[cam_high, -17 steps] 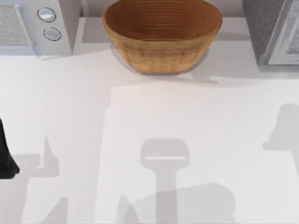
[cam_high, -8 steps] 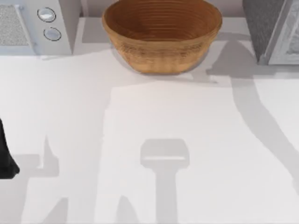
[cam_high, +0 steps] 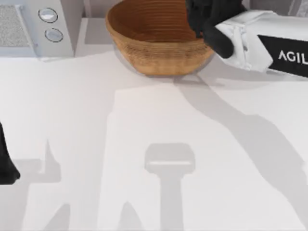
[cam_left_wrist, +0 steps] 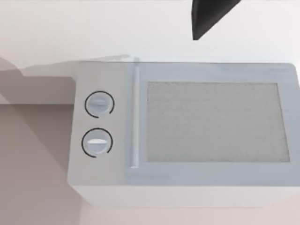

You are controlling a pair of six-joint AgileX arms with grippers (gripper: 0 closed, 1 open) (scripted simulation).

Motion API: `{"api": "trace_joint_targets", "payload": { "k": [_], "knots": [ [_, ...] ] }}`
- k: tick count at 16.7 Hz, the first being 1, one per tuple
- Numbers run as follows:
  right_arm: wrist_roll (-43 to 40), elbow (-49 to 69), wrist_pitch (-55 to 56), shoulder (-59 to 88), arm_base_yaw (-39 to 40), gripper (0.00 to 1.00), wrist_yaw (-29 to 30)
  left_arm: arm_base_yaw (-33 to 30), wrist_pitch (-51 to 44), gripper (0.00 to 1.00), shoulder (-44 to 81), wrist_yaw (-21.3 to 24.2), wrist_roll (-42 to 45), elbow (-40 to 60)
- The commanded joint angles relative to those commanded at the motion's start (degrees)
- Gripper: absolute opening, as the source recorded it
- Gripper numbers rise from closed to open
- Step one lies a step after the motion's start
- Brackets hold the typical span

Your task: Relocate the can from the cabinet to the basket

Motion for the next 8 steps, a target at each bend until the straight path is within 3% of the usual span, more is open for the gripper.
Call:
{"api": "trace_joint_targets", "payload": {
  "k": [8],
  "knots": [
    [-0.02,6.62,1.55,9.98,2.99,0.0,2.89,0.0,0.0,1.0,0.0,0.0,0.0,0.0]
  ]
}}
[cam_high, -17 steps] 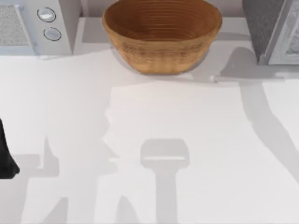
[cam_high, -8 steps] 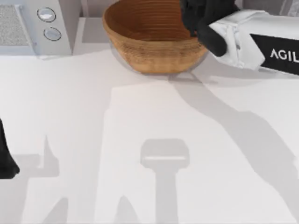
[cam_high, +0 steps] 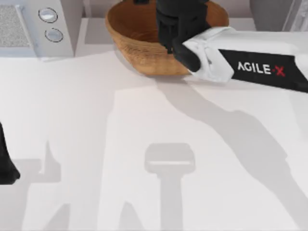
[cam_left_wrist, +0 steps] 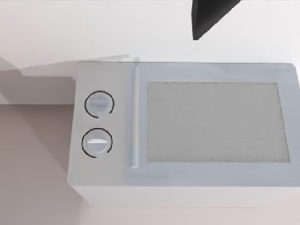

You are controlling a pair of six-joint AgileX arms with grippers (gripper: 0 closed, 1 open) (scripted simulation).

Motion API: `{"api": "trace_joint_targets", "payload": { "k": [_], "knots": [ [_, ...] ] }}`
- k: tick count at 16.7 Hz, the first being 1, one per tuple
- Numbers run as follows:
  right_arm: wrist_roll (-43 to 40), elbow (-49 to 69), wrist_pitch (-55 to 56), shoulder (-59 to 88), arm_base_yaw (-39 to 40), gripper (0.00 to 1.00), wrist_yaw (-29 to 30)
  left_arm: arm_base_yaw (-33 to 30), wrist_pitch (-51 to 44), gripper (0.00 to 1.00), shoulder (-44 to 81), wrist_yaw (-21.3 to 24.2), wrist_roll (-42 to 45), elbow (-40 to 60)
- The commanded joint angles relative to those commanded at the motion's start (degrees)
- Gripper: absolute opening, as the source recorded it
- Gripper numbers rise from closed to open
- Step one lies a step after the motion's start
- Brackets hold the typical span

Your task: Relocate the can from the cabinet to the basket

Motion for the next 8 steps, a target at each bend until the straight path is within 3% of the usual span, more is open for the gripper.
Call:
{"api": "trace_joint_targets", "payload": {
  "k": [8],
  "knots": [
    [-0.06,5.26,-0.86,4.45,-1.4,0.0,-1.39,0.0,0.0,1.0,0.0,0.0,0.0,0.0]
  ]
}}
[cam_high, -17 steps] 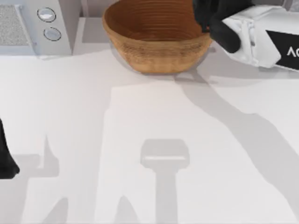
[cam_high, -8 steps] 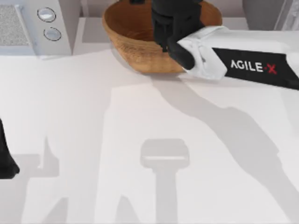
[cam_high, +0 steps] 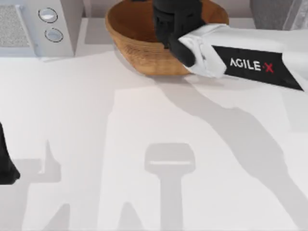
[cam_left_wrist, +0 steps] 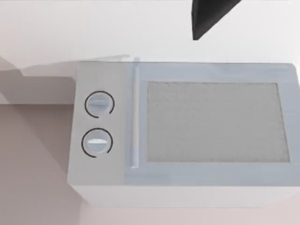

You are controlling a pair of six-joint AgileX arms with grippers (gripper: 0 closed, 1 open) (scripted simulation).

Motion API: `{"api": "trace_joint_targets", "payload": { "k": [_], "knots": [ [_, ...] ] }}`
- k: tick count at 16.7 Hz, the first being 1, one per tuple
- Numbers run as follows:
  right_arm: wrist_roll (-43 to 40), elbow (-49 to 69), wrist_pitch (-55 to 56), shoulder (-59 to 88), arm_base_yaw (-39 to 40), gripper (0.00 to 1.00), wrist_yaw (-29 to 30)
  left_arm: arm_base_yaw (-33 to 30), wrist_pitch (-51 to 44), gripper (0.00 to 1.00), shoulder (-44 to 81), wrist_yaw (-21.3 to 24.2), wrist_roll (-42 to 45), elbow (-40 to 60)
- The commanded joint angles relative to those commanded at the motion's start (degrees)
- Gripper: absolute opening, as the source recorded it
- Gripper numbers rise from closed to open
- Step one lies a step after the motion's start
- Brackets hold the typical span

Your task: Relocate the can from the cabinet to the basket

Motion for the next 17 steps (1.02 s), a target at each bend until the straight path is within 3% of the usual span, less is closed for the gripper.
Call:
{"api": "trace_joint_targets", "payload": {
  "k": [4,17],
  "knots": [
    [-0.02,0.6,-0.07,0.41,-0.16,0.0,-0.11,0.0,0.0,1.0,0.0,0.0,0.0,0.0],
    [-0.02,0.6,-0.07,0.41,-0.16,0.98,-0.11,0.0,0.0,1.0,0.0,0.0,0.0,0.0]
  ]
}}
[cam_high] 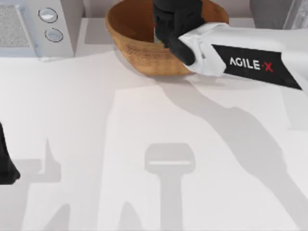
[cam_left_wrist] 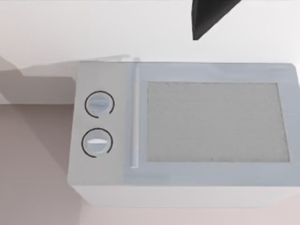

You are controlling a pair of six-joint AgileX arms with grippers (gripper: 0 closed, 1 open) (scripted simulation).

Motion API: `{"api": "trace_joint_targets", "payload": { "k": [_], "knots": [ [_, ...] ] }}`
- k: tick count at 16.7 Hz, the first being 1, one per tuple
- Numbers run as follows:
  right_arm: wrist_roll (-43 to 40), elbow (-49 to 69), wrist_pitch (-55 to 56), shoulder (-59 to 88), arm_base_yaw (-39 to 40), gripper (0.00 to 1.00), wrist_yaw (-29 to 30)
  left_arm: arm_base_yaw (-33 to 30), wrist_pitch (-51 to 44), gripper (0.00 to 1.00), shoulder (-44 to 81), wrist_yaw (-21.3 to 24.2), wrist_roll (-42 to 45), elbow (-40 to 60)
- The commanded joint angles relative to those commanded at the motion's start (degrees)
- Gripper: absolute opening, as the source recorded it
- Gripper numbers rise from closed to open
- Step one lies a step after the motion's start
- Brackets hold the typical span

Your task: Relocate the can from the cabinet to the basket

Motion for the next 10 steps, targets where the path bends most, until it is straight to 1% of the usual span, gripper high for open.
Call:
{"api": "trace_joint_targets", "payload": {
  "k": [1,10],
  "knots": [
    [0.0,0.0,0.0,0.0,0.0,1.0,0.0,0.0,0.0,1.0,0.0,0.0,0.0,0.0],
    [0.0,0.0,0.0,0.0,0.0,1.0,0.0,0.0,0.0,1.0,0.0,0.0,0.0,0.0]
  ]
}}
